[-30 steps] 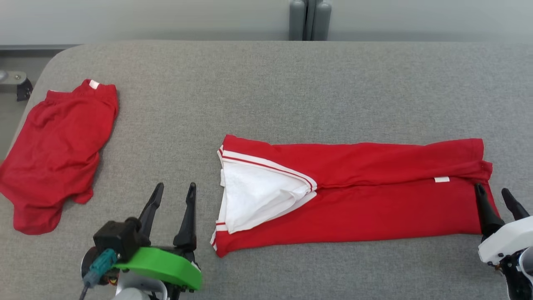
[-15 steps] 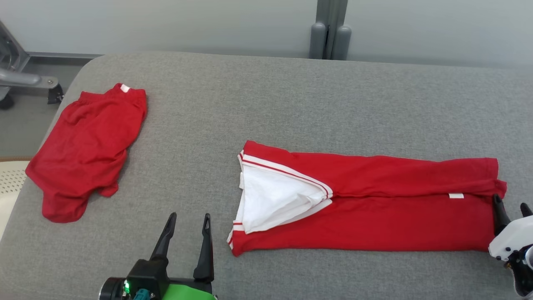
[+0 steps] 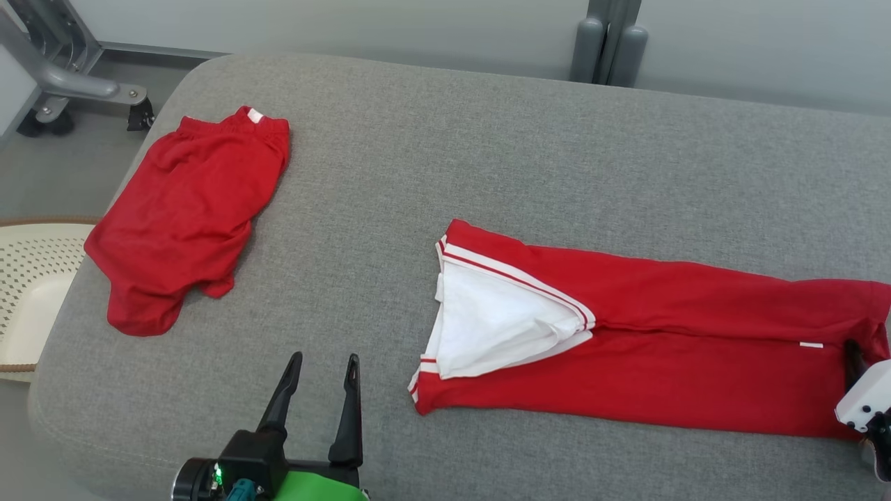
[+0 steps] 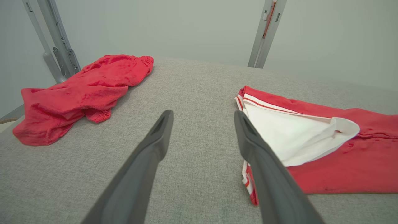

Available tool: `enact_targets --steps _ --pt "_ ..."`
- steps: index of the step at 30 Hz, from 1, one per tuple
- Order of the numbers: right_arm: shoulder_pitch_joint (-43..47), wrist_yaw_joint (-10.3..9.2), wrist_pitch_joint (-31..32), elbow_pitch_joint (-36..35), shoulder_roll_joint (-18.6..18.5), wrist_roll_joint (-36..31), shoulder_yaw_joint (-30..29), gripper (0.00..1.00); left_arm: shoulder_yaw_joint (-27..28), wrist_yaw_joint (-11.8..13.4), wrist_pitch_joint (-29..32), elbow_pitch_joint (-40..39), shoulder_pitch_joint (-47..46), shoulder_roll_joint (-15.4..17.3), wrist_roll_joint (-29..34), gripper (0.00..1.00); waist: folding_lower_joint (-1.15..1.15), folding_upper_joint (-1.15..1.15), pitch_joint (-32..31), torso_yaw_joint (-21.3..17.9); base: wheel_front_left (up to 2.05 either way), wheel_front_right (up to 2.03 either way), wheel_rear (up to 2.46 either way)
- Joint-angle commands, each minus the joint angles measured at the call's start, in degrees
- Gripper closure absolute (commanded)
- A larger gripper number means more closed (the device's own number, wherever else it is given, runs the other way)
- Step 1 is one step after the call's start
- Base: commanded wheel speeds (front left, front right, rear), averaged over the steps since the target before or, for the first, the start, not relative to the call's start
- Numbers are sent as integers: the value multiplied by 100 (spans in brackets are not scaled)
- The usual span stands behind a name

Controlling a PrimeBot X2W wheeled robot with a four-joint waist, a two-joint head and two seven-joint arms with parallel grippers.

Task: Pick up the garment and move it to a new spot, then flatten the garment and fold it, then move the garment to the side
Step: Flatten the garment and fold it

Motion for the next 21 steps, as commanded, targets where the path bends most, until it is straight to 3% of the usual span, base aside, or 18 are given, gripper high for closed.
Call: enact_targets --steps 1,2,3,4,5,14,21 --pt "68 -14 36 168 48 -44 -33 13 53 -39 -1 1 -4 -26 68 0 0 0 10 5 0 0 0" --pt "95 -13 26 220 80 -50 -25 51 86 -58 0 -4 -5 -51 87 0 0 0 14 -2 0 0 0" --pt "102 -13 10 249 100 -24 -11 64 109 -85 -1 -9 0 -68 109 0 0 0 17 -12 0 0 0" --pt "111 -13 -25 268 116 9 25 94 132 -117 0 -2 9 -85 136 0 0 0 21 -29 0 0 0" --pt "123 -13 -54 274 123 27 62 100 153 -147 -1 9 17 -99 153 0 0 0 19 -42 0 0 0" --pt "235 -18 -560 69 -361 119 258 100 288 -370 -1 93 73 -198 346 0 0 0 -44 -198 0 0 0" --pt "308 -13 -613 -185 -959 -66 344 100 382 -479 0 158 137 -221 437 0 0 0 -118 -374 0 0 0"
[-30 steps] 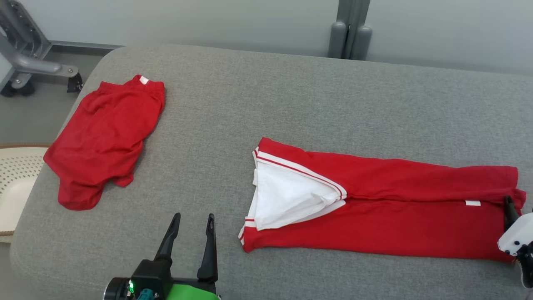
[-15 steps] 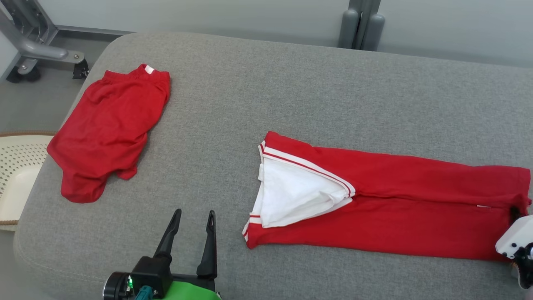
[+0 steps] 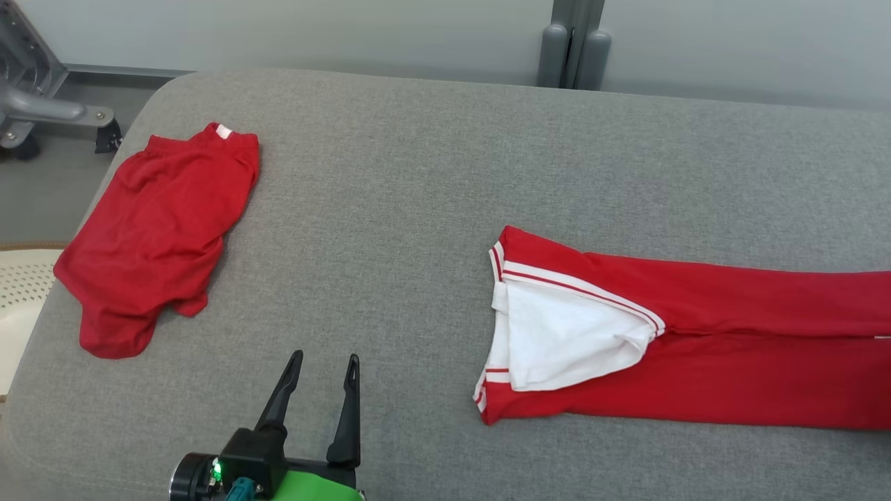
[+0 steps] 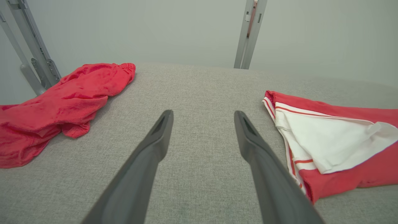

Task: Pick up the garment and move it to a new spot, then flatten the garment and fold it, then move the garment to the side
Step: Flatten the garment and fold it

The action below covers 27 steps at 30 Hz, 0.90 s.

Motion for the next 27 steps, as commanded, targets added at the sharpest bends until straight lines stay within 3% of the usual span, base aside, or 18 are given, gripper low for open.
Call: enact_targets --steps 1,5,9,20,27 --pt "61 -12 11 -121 -116 -89 36 100 36 -32 -2 26 100 -13 35 0 0 0 -37 -77 0 0 0" --pt "-11 -11 158 -557 -177 -243 169 100 45 -65 -2 81 100 -46 55 0 0 0 -102 -174 0 0 0" --pt "70 -11 393 -1228 1 -423 273 100 13 -95 -2 177 118 -91 56 0 0 0 -209 -207 0 0 0" --pt "579 -9 1241 -3760 1049 -721 660 100 -25 -166 -2 321 131 -193 50 0 0 0 -417 160 0 0 0" --pt "618 -10 1426 -4258 1649 -778 1209 100 -91 -215 -3 400 86 -237 72 0 0 0 -449 527 0 0 0"
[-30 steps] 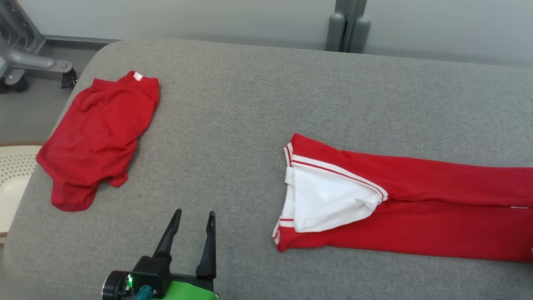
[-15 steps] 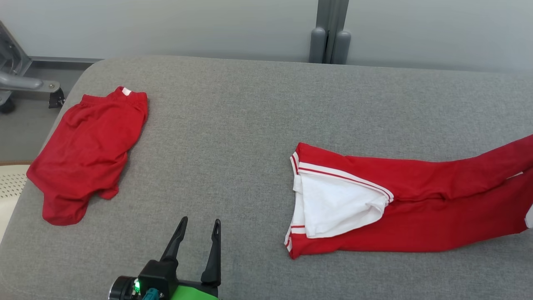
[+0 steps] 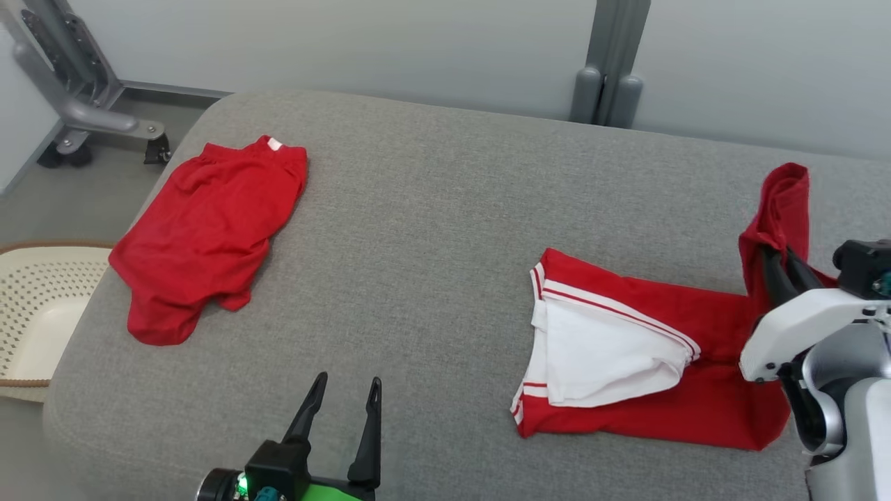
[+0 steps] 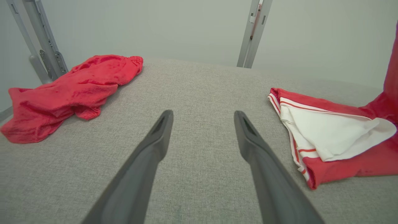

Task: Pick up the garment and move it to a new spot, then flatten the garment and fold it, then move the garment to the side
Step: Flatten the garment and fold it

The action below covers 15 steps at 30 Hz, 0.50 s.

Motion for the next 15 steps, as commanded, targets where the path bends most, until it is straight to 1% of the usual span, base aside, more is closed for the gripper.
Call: enact_targets --steps 1,8,15 --pt "45 -6 5 -21 57 -3 94 100 -10 -25 -1 29 5 -21 19 0 0 0 -34 201 0 0 0" --pt "72 -6 -6 413 293 65 639 100 -44 -26 -1 68 -33 -50 -9 0 0 0 -85 520 0 0 0" --pt "-95 -5 -119 1069 360 153 1043 100 -98 -44 -1 95 -81 -74 -50 0 0 0 -24 786 0 0 0"
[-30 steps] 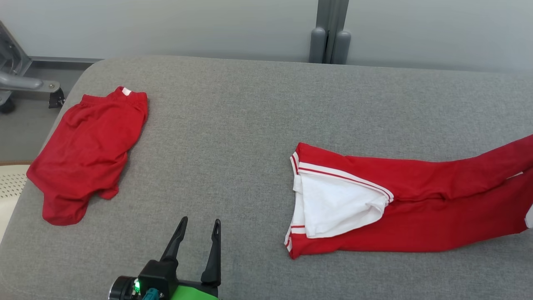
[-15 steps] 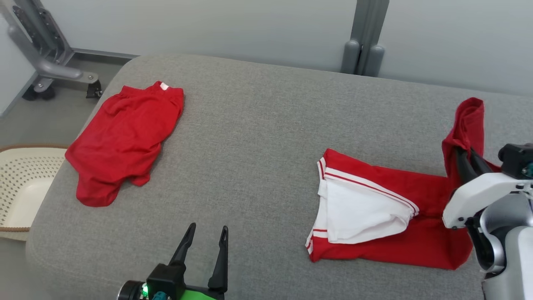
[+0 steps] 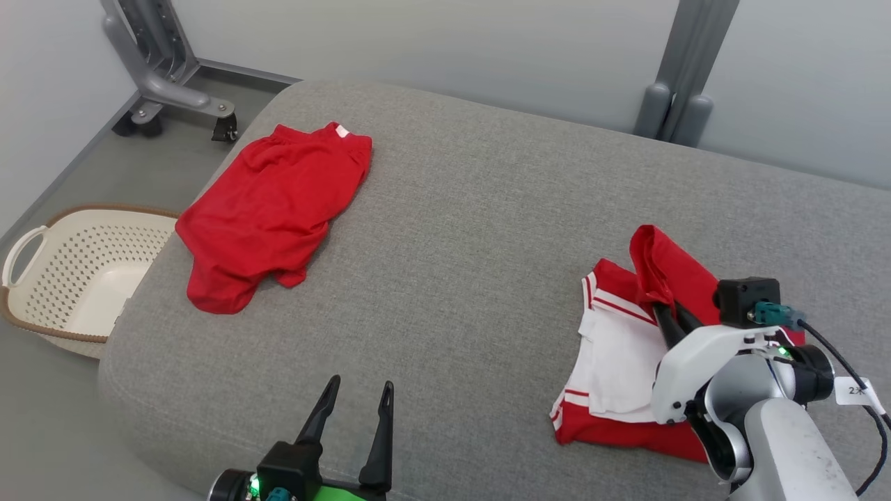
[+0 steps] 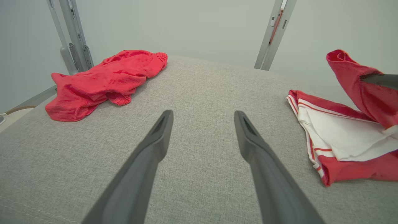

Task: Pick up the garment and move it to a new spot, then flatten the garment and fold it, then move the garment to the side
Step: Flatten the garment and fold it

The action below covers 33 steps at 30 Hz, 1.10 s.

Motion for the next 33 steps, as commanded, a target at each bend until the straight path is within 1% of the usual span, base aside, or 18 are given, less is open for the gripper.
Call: enact_targets --steps 1,4,5,6,7,10,14,16,20,22,25,26,27,28,33 --pt "-98 -4 -49 136 -3 37 59 100 2 -12 -1 9 -75 -6 -50 0 0 0 33 112 0 0 0" --pt "-198 -3 -120 437 2 258 236 100 -17 -9 -1 31 -96 -16 -66 0 0 0 48 168 0 0 0" --pt "-233 -3 -144 545 1 395 303 60 -23 -5 -1 36 -100 -18 -73 0 0 0 51 182 0 0 0" --pt "-265 -3 -182 613 1 483 352 10 -27 -3 -1 41 -103 -21 -78 0 0 0 54 189 0 0 0" --pt "-314 -3 -244 670 -2 570 391 0 -29 2 -1 45 -103 -21 -87 0 0 0 55 191 0 0 0" --pt "-383 -2 -348 719 -1 934 535 0 -19 32 -1 52 -76 -24 -93 0 0 0 49 156 0 0 0" --pt "-461 -2 -502 449 -8 1346 570 0 -7 38 -1 67 -26 -29 -113 0 0 0 28 13 0 0 0" --pt "-425 -2 -571 232 -5 1380 490 0 4 44 -1 62 -14 -28 -120 0 0 0 17 -90 0 0 0" --pt "-242 -2 -513 -110 -18 1396 125 0 31 45 -1 32 -13 -30 -99 0 0 0 15 -365 0 0 0" --pt "-161 -2 -409 -199 -160 1435 -71 0 38 27 -1 22 -36 -30 -61 0 0 0 30 -507 0 0 0" --pt "-30 -1 -152 -238 -347 1794 -281 0 49 2 -1 16 -100 -29 -13 0 0 0 44 -695 0 0 0" --pt "7 -1 -64 -241 -419 1958 -320 24 62 -1 -1 15 -119 -28 -13 0 0 0 47 -741 0 0 0" --pt "39 -1 66 -234 -538 2168 -387 71 73 -1 -1 14 -133 -28 -2 0 0 0 50 -787 0 0 0" --pt "63 -1 171 -226 -639 2335 -411 100 68 -7 -1 14 -139 -29 10 0 0 0 52 -814 0 0 0" --pt "48 -1 1023 35 -994 3624 -648 100 21 -63 -1 0 -190 -30 -11 0 0 0 154 -866 0 0 0"
